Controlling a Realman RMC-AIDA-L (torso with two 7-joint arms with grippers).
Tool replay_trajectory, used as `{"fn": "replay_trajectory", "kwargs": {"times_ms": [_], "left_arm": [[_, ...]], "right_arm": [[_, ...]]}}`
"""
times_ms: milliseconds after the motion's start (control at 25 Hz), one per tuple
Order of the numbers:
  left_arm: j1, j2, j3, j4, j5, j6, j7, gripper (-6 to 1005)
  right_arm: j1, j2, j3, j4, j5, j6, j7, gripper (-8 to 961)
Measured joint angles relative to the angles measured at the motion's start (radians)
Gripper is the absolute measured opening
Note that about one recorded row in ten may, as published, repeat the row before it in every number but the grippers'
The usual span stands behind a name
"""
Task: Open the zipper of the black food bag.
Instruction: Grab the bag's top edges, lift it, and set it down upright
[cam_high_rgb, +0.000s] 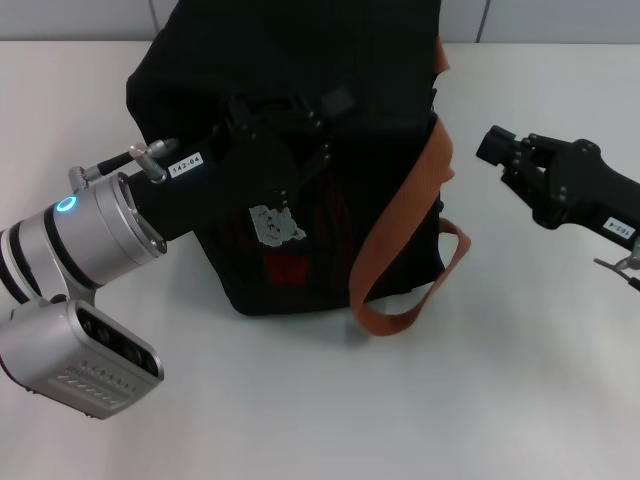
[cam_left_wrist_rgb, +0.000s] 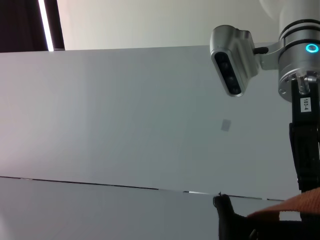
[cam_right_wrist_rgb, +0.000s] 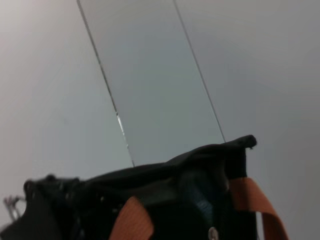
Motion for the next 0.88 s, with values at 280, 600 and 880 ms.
{"fn": "replay_trajectory", "kwargs": {"times_ms": [280,600,880], "left_arm": [[-0.001,0.0,0.001,0.0,0.001,0.0,0.001,92],[-0.001,0.0,0.001,0.0,0.0,0.0,0.008,92],[-0.001,0.0,0.001,0.0,0.002,0.0,0.008,92]], "right_arm": [[0.031,0.004,-0.067,-0.021,-0.001,0.017,-0.108,103],[0.062,0.008,-0.063,-0.012,0.01,0.075,-0.142,382],[0.099,0.008,-0.076,-0.003,0.01,0.118,-0.146,430]]}}
